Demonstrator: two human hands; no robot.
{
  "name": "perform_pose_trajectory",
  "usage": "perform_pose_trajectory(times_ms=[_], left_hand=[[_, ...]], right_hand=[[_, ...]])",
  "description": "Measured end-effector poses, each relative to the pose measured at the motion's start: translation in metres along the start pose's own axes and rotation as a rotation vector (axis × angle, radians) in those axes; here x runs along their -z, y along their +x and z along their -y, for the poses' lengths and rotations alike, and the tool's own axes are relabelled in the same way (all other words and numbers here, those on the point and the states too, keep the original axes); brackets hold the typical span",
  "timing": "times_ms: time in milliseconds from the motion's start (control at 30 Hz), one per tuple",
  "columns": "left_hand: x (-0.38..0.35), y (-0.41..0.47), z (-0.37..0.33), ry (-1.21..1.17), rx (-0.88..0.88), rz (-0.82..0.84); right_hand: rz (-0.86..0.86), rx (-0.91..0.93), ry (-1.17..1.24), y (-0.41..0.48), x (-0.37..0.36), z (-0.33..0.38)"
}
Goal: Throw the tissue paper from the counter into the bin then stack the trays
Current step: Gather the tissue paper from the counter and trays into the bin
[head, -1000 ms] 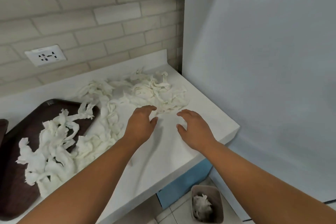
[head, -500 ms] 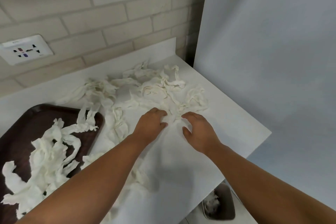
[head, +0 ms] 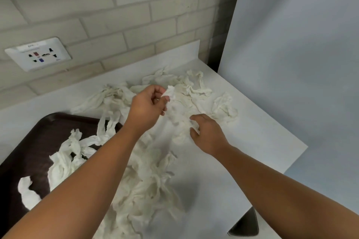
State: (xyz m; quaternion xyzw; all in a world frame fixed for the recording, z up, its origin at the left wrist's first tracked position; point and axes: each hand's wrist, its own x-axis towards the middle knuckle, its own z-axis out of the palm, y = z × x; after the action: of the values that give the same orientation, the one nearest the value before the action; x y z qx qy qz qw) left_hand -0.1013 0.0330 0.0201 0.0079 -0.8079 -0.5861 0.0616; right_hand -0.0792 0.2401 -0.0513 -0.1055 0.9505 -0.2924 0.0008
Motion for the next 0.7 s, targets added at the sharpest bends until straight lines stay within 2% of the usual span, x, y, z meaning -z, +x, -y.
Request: perform_pose_trajectory(times_ms=[167,200,400,700], left_hand=[[0.032,0.003,0.011,-0.041,0.042,-0.066],[0.037,0.001,0.015,-0.032,0.053,-0.071],[0.058,-0.008,0.029,0.008,0.122,-0.136],[0.057,-0.02,0.014,-0.015,0.111,-0.159]], right_hand=[[0.355,0.05,-0.181,0.023,-0.018,0.02],[0.377,0.044,-0.233,0.027,-0.022,0.022],[0.207,0.0,-0.302,0.035,-0.039,0.021],[0.083,-0.167,-0.185,0.01,-0.031,0.026]])
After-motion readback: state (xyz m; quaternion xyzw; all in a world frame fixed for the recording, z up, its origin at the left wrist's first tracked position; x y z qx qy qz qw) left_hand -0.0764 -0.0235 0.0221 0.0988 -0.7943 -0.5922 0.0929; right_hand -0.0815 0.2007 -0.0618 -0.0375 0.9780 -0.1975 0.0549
